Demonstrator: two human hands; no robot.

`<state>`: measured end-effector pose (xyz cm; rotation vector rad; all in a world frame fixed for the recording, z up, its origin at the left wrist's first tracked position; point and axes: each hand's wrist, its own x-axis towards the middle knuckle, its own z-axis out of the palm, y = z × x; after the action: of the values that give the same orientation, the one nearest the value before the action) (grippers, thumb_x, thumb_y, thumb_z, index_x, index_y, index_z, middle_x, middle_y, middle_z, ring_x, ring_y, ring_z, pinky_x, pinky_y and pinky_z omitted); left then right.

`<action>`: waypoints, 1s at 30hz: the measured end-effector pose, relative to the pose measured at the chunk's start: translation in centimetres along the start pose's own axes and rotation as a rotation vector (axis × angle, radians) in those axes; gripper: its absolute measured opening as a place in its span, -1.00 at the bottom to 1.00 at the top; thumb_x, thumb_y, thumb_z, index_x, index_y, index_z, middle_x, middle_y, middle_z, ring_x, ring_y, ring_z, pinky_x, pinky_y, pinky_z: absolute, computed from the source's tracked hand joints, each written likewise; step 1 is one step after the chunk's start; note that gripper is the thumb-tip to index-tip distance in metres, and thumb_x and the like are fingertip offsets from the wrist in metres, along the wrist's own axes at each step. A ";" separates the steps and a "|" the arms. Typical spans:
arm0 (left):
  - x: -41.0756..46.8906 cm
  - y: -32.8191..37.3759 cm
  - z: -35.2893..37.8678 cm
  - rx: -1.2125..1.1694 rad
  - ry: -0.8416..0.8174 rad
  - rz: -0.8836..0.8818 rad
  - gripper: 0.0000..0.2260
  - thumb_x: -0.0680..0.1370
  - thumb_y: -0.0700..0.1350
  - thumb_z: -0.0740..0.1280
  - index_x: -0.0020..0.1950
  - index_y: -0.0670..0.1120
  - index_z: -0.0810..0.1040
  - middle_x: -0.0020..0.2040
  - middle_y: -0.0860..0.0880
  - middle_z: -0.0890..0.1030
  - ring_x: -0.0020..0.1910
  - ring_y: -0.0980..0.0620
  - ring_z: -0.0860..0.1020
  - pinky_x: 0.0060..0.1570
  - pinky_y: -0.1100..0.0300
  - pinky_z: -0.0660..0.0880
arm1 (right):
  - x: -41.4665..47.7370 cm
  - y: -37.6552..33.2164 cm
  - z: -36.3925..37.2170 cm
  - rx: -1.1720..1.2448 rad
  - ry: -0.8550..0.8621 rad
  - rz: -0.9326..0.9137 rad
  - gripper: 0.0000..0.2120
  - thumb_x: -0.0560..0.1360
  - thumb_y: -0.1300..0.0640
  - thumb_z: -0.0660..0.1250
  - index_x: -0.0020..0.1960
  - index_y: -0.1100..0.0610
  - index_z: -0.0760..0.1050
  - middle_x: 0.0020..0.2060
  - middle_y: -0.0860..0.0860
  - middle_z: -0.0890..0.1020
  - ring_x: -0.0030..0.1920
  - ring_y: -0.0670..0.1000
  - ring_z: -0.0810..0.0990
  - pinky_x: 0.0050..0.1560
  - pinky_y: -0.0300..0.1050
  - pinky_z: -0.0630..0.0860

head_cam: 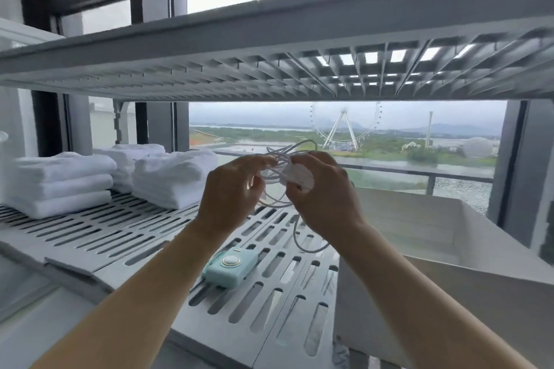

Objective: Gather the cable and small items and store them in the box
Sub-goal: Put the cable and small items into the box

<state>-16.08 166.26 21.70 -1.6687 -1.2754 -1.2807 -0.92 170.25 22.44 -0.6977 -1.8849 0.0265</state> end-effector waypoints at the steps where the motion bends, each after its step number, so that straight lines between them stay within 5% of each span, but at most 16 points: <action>1: 0.5 0.7 0.2 -0.015 0.012 0.007 -0.66 0.34 -0.37 0.41 0.02 -0.03 0.64 -0.06 -0.03 0.69 -0.22 0.04 0.65 -0.13 0.33 0.48 | 0.3 0.1 -0.9 -0.001 0.004 0.000 -0.62 0.33 0.16 0.40 0.14 0.02 0.53 0.12 -0.02 0.55 0.02 0.03 0.54 0.03 -0.05 0.50; 7: 3.8 5.1 2.3 -0.090 0.094 0.100 -0.66 0.33 -0.38 0.43 0.04 -0.08 0.63 0.00 -0.05 0.68 -0.13 0.03 0.65 -0.02 0.43 0.39 | 1.6 1.6 -7.0 -0.026 0.055 -0.014 -0.62 0.31 0.22 0.42 0.12 0.05 0.55 0.10 0.00 0.58 0.01 0.02 0.56 0.07 -0.02 0.50; 12: 3.9 10.8 6.3 -0.307 0.070 0.047 -0.64 0.37 -0.38 0.35 0.07 -0.04 0.61 0.05 0.05 0.65 -0.01 0.23 0.54 0.03 0.54 0.38 | -0.2 4.6 -12.2 -0.135 0.091 0.059 -0.64 0.31 0.21 0.41 0.10 0.05 0.56 0.08 0.00 0.58 -0.01 0.04 0.57 0.03 -0.02 0.52; 14: 3.0 12.8 8.0 -0.391 -0.056 0.033 -0.62 0.38 -0.39 0.34 0.11 -0.04 0.58 0.09 0.04 0.64 0.01 0.17 0.57 0.03 0.45 0.45 | -1.4 6.0 -13.5 -0.240 0.043 0.159 -0.66 0.34 0.19 0.37 0.11 0.03 0.55 0.08 -0.01 0.57 0.00 0.07 0.56 0.03 -0.02 0.50; 19: 2.4 13.5 10.6 -0.263 -0.797 0.092 -0.63 0.44 -0.22 0.35 0.23 -0.01 0.50 0.13 -0.05 0.62 0.07 0.01 0.57 0.13 0.13 0.47 | -4.2 9.3 -14.6 -0.327 -0.373 0.430 -0.74 0.35 0.14 0.30 0.03 0.06 0.57 -0.04 0.08 0.63 0.00 0.10 0.57 -0.06 -0.17 0.46; 21: 2.2 13.0 10.9 -0.244 -0.902 0.083 -0.67 0.45 -0.11 0.37 0.21 0.01 0.52 0.11 -0.02 0.63 0.04 0.04 0.58 0.10 0.14 0.49 | -4.4 9.7 -14.5 -0.320 -0.474 0.458 -0.69 0.33 0.09 0.35 0.07 0.08 0.56 0.02 0.10 0.61 0.04 0.08 0.56 -0.08 -0.22 0.40; 26: 1.8 12.7 11.3 -0.293 -0.813 0.056 -0.66 0.41 0.02 0.41 0.18 0.15 0.52 0.11 0.12 0.62 -0.02 0.29 0.51 -0.10 0.56 0.31 | -4.4 10.5 -14.1 -0.337 -0.582 0.468 -0.34 0.24 -0.11 0.50 0.28 0.01 0.40 0.25 0.01 0.45 0.24 -0.01 0.42 0.10 -0.26 0.29; 30: 1.7 12.6 11.2 -0.379 -0.773 0.028 -0.63 0.37 0.03 0.45 0.16 0.16 0.52 0.15 0.13 0.56 0.01 0.27 0.46 -0.12 0.49 0.35 | -4.5 10.5 -13.9 -0.314 -0.502 0.423 -0.32 0.20 -0.16 0.51 0.26 -0.03 0.41 0.25 -0.02 0.46 0.25 -0.05 0.41 0.06 -0.25 0.26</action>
<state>-0.67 173.18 20.68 -2.6008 -1.4683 -0.9098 16.86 172.68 21.10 -1.4006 -2.2019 0.1944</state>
